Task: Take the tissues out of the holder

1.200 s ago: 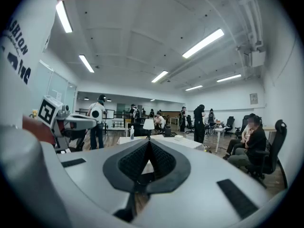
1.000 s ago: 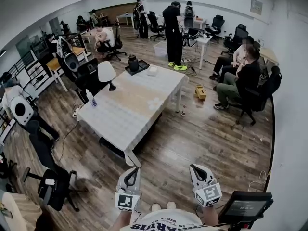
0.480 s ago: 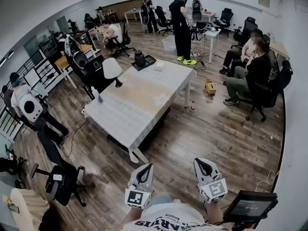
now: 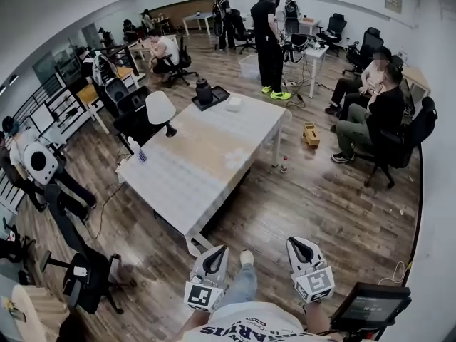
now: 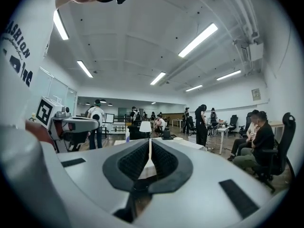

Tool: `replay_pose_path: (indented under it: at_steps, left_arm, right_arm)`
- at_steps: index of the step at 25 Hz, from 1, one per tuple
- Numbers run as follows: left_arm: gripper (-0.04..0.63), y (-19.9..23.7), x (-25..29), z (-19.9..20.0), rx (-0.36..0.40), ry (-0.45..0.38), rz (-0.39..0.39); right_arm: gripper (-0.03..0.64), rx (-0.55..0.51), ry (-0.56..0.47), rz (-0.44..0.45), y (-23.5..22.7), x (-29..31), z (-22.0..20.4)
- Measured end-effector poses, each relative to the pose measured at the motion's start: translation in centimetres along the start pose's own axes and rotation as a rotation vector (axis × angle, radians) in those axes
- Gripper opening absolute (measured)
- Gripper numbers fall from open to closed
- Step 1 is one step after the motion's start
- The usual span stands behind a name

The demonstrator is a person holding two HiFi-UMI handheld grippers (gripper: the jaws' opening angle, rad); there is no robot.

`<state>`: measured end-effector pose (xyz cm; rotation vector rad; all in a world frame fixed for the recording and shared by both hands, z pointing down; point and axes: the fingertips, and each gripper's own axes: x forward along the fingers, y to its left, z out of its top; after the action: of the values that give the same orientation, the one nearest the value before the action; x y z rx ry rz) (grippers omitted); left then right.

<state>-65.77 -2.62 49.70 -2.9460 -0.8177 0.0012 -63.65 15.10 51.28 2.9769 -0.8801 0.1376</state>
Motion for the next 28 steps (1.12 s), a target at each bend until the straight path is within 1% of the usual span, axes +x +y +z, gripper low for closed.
replay_pose_path:
  at_steps: [3, 8, 13, 16, 19, 21, 24, 28]
  left_arm:
    - [0.003, 2.7, 3.5, 0.1, -0.011, -0.016, -0.005]
    - [0.003, 8.2, 10.2, 1.0, 0.022, -0.047, -0.02]
    - [0.003, 13.0, 16.4, 0.7, -0.03, -0.044, -0.026]
    - [0.003, 15.8, 19.2, 0.6, -0.015, -0.047, -0.038]
    - [0.003, 18.0, 21.5, 0.2, -0.017, -0.055, -0.031]
    - [0.003, 19.4, 22.7, -0.5, -0.019, -0.046, -0.025]
    - [0.003, 21.2, 23.5, -2.1, -0.013, 0.001, -0.014]
    - [0.003, 23.7, 23.6, -4.9, -0.025, 0.069, 0.039]
  right_arm:
    - [0.009, -0.008, 0.013, -0.031, -2.2, 3.2, 0.3]
    - [0.011, -0.024, 0.024, -0.053, -5.3, 9.9, 1.8]
    - [0.011, 0.006, 0.032, -0.067, -8.1, 17.3, 3.2]
    - [0.011, 0.013, 0.027, -0.062, -8.7, 21.2, 4.1]
    - [0.011, 0.001, 0.056, -0.049, -9.5, 24.4, 4.3]
    - [0.011, -0.004, 0.075, -0.045, -10.0, 26.1, 4.1]
    - [0.011, -0.004, 0.112, -0.042, -10.3, 27.8, 3.4]
    - [0.011, -0.007, 0.153, -0.022, -10.5, 30.0, 2.2]
